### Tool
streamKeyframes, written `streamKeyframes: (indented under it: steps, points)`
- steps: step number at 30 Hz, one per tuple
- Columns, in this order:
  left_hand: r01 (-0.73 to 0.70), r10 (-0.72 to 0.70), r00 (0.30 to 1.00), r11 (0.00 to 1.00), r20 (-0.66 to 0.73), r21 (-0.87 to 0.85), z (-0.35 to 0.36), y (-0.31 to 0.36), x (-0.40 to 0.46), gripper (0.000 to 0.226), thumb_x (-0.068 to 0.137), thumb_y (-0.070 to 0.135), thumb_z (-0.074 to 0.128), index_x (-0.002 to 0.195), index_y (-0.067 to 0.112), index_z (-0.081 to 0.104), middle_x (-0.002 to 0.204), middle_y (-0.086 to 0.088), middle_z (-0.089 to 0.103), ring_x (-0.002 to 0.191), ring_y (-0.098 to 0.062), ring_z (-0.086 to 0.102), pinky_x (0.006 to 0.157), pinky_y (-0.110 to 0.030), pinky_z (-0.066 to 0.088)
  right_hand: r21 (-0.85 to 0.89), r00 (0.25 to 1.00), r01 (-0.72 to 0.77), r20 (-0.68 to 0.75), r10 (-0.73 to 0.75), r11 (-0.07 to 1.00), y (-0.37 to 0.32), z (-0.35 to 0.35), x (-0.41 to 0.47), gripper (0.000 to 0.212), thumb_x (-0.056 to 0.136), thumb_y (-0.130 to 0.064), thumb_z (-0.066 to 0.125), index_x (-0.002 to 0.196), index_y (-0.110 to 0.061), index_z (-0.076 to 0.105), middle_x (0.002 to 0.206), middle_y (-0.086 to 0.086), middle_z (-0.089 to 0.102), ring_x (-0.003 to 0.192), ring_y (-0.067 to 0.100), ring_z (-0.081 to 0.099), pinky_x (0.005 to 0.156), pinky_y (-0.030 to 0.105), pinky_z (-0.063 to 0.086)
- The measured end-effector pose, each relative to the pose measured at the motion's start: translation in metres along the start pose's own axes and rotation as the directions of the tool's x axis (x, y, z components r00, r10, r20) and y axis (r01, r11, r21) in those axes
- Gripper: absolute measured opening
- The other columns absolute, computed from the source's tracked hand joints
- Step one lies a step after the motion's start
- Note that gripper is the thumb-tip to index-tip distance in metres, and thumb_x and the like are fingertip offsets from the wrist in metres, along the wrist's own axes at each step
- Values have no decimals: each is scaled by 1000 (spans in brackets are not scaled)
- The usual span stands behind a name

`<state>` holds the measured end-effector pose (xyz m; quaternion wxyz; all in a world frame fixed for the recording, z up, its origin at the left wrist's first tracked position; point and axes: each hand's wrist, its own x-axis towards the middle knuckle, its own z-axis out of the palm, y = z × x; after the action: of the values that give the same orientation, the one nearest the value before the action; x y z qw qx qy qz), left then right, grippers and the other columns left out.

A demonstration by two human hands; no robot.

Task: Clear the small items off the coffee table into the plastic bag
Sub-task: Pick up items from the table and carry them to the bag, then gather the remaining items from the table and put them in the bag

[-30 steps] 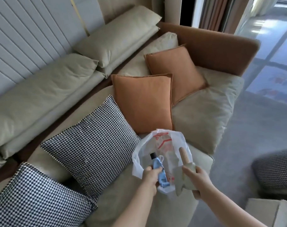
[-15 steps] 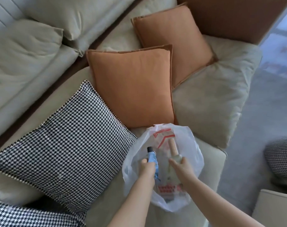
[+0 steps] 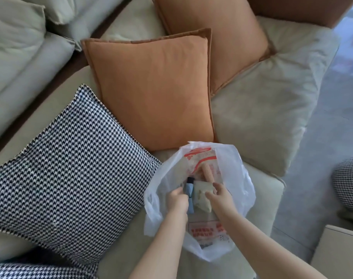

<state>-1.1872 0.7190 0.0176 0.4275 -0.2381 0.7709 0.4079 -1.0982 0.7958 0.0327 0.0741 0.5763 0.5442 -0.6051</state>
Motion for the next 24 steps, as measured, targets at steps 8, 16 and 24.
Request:
streamKeyframes:
  steps: [8, 16, 24]
  points:
    - [-99, 76, 975, 990, 209, 99, 6, 7, -53, 38, 91, 4, 56, 129, 9, 55, 107, -9, 64, 86, -21, 64, 70, -27, 52, -94, 1000, 15, -5, -15, 996, -9, -27, -37, 37, 92, -21, 53, 129, -17, 50, 118, 0, 61, 100, 16, 61, 88, 35, 52]
    - [-316, 157, 902, 875, 403, 367, 23, 2, -116, 29, 91, 12, 52, 120, 17, 57, 103, -8, 67, 87, -18, 65, 74, -26, 54, -164, 988, 24, -149, -49, 986, 15, -77, -85, 39, 89, -16, 54, 128, -13, 55, 127, 4, 60, 118, 19, 54, 94, 23, 38]
    - [-696, 219, 712, 348, 667, 629, 79, -39, -168, 35, 94, 22, 53, 126, 9, 55, 124, -7, 61, 118, -22, 55, 101, -27, 41, -350, 937, -48, -340, -79, 936, 79, -147, -133, 33, 91, -31, 50, 122, -21, 59, 124, 1, 59, 120, 20, 50, 97, 30, 39]
